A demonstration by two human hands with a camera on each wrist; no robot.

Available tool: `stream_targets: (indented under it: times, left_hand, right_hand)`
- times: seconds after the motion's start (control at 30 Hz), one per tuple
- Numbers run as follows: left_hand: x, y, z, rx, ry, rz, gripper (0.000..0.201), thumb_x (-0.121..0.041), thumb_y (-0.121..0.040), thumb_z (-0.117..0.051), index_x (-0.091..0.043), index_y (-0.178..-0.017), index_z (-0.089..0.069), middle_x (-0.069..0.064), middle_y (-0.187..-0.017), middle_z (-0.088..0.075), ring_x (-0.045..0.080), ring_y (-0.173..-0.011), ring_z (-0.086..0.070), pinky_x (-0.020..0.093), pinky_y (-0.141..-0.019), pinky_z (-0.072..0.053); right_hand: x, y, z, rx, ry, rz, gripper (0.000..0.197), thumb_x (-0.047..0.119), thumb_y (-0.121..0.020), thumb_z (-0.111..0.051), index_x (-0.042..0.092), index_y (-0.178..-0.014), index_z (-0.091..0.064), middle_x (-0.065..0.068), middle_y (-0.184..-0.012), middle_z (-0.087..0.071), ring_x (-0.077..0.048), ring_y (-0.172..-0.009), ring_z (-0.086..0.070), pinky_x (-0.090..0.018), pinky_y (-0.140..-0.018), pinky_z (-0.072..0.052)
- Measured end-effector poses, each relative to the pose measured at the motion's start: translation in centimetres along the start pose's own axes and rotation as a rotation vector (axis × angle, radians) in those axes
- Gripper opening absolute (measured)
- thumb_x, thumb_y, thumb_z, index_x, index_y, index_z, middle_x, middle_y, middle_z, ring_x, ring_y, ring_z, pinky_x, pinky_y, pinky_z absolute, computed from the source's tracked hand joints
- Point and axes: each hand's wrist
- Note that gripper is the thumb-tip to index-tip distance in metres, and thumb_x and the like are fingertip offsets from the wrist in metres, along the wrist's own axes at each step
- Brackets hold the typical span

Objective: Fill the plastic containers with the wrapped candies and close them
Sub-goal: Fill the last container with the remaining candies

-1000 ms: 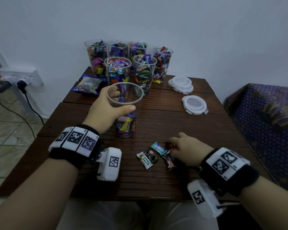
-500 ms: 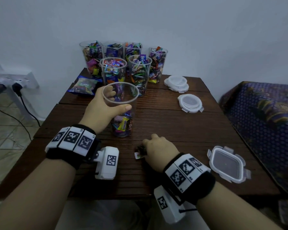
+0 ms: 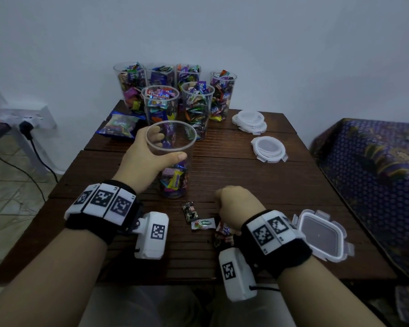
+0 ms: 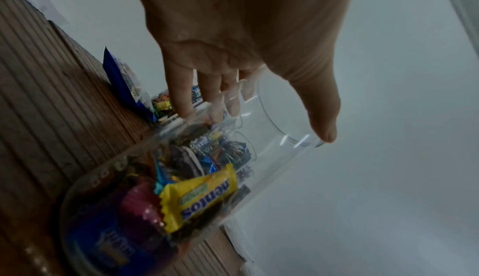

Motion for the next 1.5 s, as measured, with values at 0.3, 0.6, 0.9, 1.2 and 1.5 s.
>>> stream_targets:
  times: [0.3,0.6,0.9,1.2,1.5]
  left_hand:
    - [-0.2,0.3,-0.5,0.003,0.013,0.023,0.096,-0.053,-0.04,-0.09,-0.033,-0.121,-0.041,-0.01,-0.12,-0.052,0.013,-0.119,-0.051,0.043,-0.105,-0.041]
    - [-0.5,0.4,-0.5,0.03,0.028,0.024,0.096,-0.06,-0.04,-0.08,-0.037,-0.124,-0.04,-0.014,-0.123,-0.051,0.008,-0.118,-0.051,0.043,-0.102,-0.044]
    - [-0.1,0.3,-0.5,0.013,0.013,0.014,0.092,-0.061,-0.037,-0.077,-0.039,-0.118,-0.04,-0.021,-0.117,-0.051,0.008,-0.118,-0.051,0.042,-0.104,-0.043]
    - [0.0,0.3,-0.5,0.006,0.015,0.018,0.093,-0.057,-0.04,-0.082,-0.037,-0.12,-0.041,-0.02,-0.117,-0.051,0.009,-0.118,-0.051,0.043,-0.104,-0.042]
    - [-0.2,0.6,-0.6,0.007,-0.001,0.012,0.094,-0.063,-0.036,-0.076,-0.035,-0.12,-0.041,-0.021,-0.115,-0.051,0.009,-0.116,-0.052,0.043,-0.104,-0.042]
  right_hand:
    - [1.8,0.8,8.5,-0.638,-0.321,0.207,0.016,0.004,-0.084,-0.046,0.014,-0.086,-0.059,-0.005,-0.097,-0.057,-0.022,-0.092,-0.052,-0.03,-0.08,-0.038]
    - [5.1,-2.1,9.7,-0.582,-0.303,0.361,0.025,0.006,-0.087,-0.05,0.013,-0.109,-0.062,-0.008,-0.111,-0.055,-0.024,-0.099,-0.053,-0.033,-0.085,-0.041]
    - [-0.4,0.1,8.7,-0.498,-0.211,0.233,0.011,0.015,-0.09,-0.052,0.016,-0.093,-0.062,-0.003,-0.098,-0.061,-0.021,-0.097,-0.056,-0.03,-0.081,-0.041]
    - [-7.1,2.9,3.1,0.298,0.144,-0.111,0.043,0.022,-0.081,-0.065,0.022,-0.122,-0.051,0.0,-0.115,-0.058,-0.019,-0.101,-0.055,-0.025,-0.079,-0.045]
    - [-5.0,2.1,0.3,0.316,0.156,0.009,0.05,0.026,-0.086,-0.064,0.016,-0.128,-0.039,-0.007,-0.127,-0.052,-0.024,-0.114,-0.052,-0.033,-0.088,-0.045]
Point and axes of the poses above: each hand's wrist, its own y-axis away from the middle knuckle, its own z-axis out of the back of the hand, x = y × z
